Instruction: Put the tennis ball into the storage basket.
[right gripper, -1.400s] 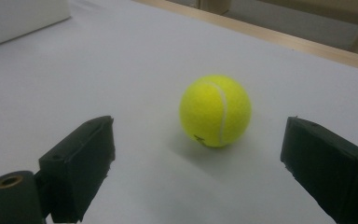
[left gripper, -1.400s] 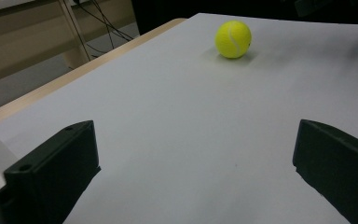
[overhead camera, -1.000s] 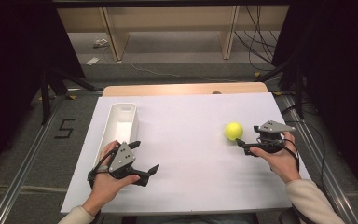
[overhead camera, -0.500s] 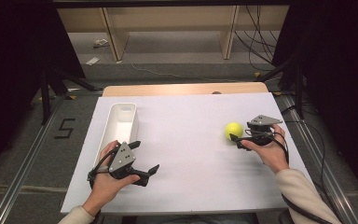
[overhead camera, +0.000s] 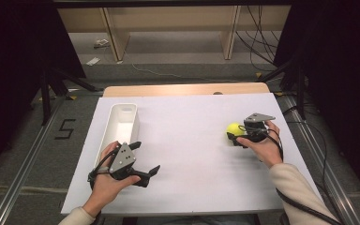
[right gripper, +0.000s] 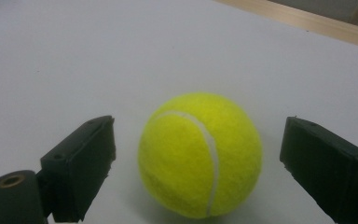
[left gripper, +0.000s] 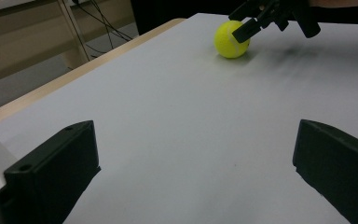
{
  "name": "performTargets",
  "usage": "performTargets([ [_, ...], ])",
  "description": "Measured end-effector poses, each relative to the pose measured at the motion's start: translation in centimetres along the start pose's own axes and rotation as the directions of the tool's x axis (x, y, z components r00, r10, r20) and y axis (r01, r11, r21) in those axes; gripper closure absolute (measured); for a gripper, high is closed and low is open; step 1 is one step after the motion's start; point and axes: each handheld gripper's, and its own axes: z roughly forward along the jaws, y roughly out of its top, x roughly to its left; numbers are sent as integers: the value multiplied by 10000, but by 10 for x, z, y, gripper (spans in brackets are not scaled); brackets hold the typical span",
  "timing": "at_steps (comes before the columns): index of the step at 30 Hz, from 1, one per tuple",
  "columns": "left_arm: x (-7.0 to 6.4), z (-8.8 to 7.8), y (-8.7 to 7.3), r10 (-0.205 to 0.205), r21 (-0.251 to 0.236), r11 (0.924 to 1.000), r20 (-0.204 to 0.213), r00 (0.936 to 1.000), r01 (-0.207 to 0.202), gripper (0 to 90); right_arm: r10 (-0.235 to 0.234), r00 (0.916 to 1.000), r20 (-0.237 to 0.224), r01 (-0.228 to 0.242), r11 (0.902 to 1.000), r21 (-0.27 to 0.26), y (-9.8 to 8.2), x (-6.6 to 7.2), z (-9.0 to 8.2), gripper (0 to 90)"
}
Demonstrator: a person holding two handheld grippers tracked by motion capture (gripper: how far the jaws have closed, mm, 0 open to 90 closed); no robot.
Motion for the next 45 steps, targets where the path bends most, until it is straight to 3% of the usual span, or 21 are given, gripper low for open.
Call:
performTargets([
  [23,-1,0,0,79,30,10000,60,10000,-80,0,39,9999,144,-50,9969,784,-3,-2,19,183],
  [29,-1,0,0,98,36,9999,52,9999,-98,0,113,9999,73,-119,9970,759,-2,-2,18,252],
  [45,-1,0,0,86,21,10000,72,9999,-86,0,157,9999,-60,-153,9979,622,2,0,16,261],
])
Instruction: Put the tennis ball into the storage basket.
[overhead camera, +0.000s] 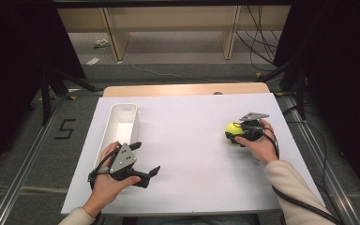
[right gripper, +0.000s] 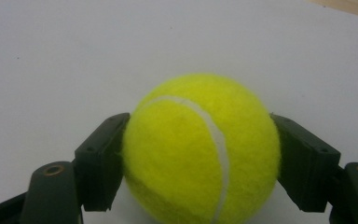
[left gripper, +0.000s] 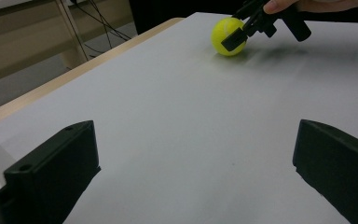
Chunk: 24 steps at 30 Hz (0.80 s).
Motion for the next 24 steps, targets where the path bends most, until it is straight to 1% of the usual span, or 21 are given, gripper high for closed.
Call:
performTargets([
  [2,0,0,0,3,-1,10000,-9,10000,-3,0,-53,10000,-4,53,9999,-121,1,1,-1,261],
  [6,0,0,0,-41,-16,10000,5,10000,41,0,-121,9999,-32,120,9997,-203,3,2,-3,261],
  [9,0,0,0,-43,-13,10000,7,10000,43,0,-50,10000,-62,49,9997,-246,4,4,-4,261],
  [14,0,0,0,-46,-15,10000,10,10000,46,0,-111,9999,-68,108,9994,-315,5,5,-5,262],
  [20,0,0,0,-13,-4,10000,-4,10000,13,0,-134,9998,-116,127,9986,-514,8,6,-8,262],
  [24,0,0,0,-41,-12,10000,12,10000,41,0,-55,9999,-144,46,9983,-576,9,7,-9,262],
])
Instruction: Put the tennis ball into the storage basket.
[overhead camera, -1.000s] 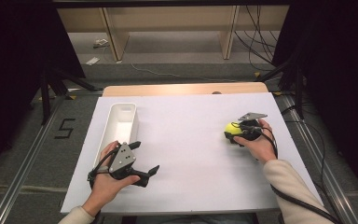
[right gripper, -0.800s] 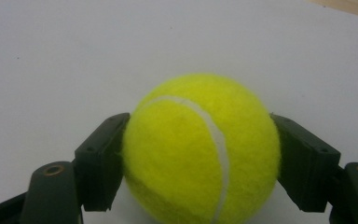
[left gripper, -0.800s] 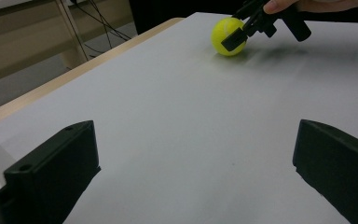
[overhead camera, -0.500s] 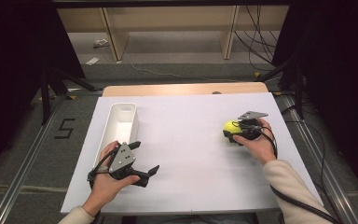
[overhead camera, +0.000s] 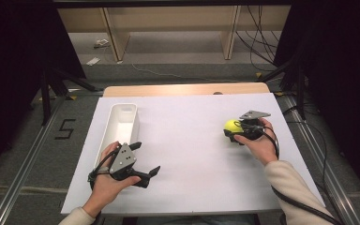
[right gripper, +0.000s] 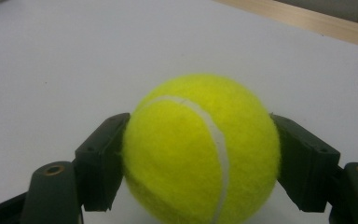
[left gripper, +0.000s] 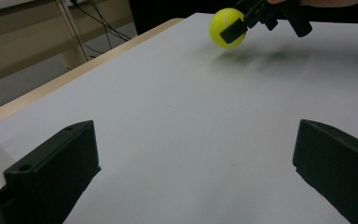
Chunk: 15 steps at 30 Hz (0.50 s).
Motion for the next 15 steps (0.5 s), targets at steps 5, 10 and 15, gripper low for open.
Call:
performTargets([
  [5,0,0,0,2,1,10000,-3,10000,-2,0,-47,10000,-6,47,9998,-191,3,2,-2,262],
  [10,0,0,0,-1,-5,10000,6,10000,1,0,-111,9999,-41,110,9997,-233,4,3,-2,263],
  [15,0,0,0,4,-6,10000,0,10000,-4,0,-137,9999,-87,134,9993,-355,6,5,-4,263],
])
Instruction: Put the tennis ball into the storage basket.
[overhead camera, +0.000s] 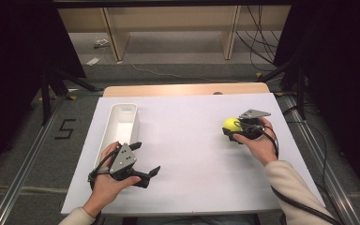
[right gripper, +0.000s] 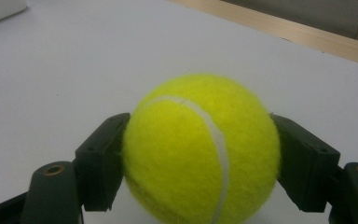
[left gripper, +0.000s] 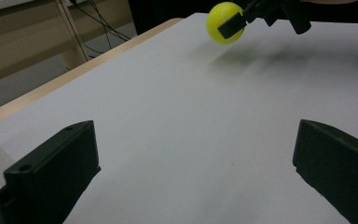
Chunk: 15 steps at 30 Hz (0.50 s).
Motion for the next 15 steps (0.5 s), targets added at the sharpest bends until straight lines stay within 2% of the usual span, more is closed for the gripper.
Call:
performTargets([
  [15,1,0,0,32,-15,10000,-13,10000,-32,0,-31,9998,-178,28,9998,-203,5,7,-1,263],
])
